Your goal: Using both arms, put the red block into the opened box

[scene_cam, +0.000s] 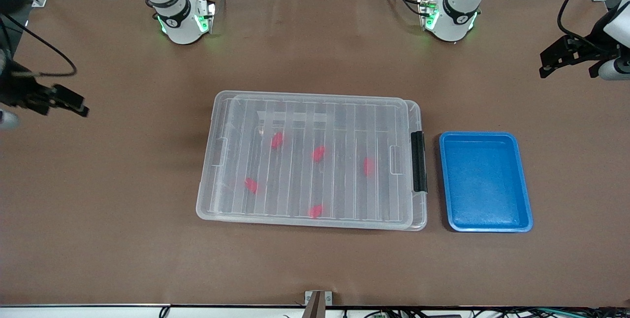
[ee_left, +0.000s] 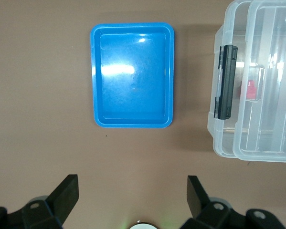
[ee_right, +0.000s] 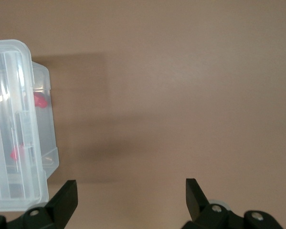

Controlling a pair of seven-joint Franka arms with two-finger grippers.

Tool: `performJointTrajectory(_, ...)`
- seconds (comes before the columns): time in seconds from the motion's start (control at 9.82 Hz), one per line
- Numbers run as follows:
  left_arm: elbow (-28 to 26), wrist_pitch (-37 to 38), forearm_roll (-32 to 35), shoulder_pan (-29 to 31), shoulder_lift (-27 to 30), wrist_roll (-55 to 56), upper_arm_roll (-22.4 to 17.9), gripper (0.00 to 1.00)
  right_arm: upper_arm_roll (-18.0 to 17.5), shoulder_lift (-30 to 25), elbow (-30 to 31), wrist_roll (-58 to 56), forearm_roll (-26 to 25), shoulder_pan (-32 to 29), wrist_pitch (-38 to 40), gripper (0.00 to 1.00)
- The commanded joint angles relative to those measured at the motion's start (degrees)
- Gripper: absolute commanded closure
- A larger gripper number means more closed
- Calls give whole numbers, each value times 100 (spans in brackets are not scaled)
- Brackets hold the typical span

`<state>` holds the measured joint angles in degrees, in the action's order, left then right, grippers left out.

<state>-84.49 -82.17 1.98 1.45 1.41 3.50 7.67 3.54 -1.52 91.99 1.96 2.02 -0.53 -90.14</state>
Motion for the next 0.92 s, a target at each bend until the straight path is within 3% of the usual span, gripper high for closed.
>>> performJointTrajectory(0.0, -173, -9, -75, -39, -17, -25, -3, 0, -64, -24, -704, 129, -123, -261, 923, 0)
performJointTrajectory(0.1, -173, -9, -83, -39, -17, 45, 58, 0, -64, -7, -900, 146, -105, -341, 1154, 0)
performJointTrajectory(0.81, -164, -18, -127, -4, -88, 63, 191, 0, -108, -15, -814, 120, -272, -324, 726, 0)
